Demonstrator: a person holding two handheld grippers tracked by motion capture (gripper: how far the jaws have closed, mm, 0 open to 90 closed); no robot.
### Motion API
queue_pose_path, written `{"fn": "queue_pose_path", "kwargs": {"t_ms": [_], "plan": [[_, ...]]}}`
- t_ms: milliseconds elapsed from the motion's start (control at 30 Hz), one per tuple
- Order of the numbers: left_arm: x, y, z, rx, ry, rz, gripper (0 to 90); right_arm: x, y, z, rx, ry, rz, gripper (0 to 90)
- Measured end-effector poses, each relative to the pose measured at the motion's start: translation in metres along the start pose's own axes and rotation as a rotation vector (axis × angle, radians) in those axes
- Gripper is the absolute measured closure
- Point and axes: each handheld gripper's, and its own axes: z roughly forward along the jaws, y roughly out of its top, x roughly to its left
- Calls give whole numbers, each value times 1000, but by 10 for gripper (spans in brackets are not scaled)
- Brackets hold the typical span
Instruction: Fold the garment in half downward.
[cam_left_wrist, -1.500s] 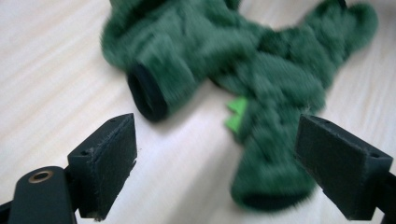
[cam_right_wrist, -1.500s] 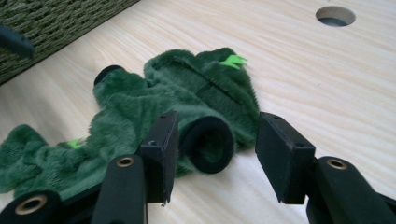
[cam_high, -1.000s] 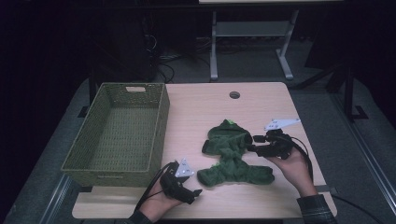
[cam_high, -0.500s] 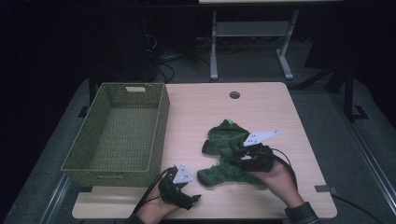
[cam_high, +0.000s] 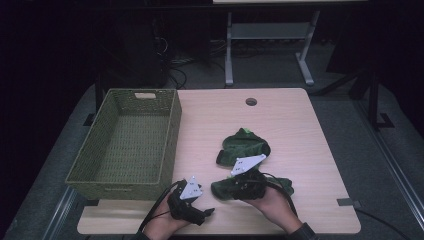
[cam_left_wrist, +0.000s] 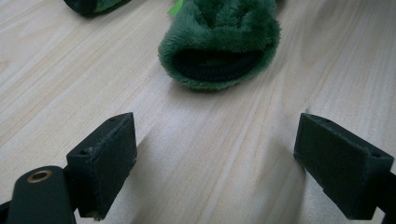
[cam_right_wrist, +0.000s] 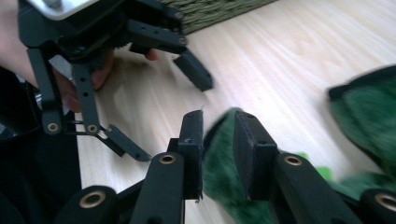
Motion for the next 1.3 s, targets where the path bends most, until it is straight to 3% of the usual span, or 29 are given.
{"fn": "queue_pose_path", "kwargs": {"t_ms": [300, 433, 633, 700, 867, 1067, 1200, 1300], "plan": [[0, 0, 0, 3, 1, 6, 125, 9, -2, 26, 58, 10, -26, 724], [0, 0, 0, 2, 1, 5, 125, 9, -5, 37, 103, -50, -65, 714], [1, 0, 0, 2, 3, 14, 125, 11, -6, 43, 131, -95, -99, 707], [1, 0, 0, 1, 1, 11, 125, 11, -8, 47, 150, -97, -90, 736], [0, 0, 0, 3, 0, 9, 125, 14, -9, 49, 143, -117, -95, 840], [1, 0, 0, 7, 4, 16, 125, 17, -11, 46, 151, -106, -129, 865], [0, 0, 0, 1, 0, 1, 125, 18, -9, 38, 124, -79, -80, 864], [1, 0, 0, 5, 5, 13, 125, 16, -8, 31, 87, -68, -71, 864]]}}
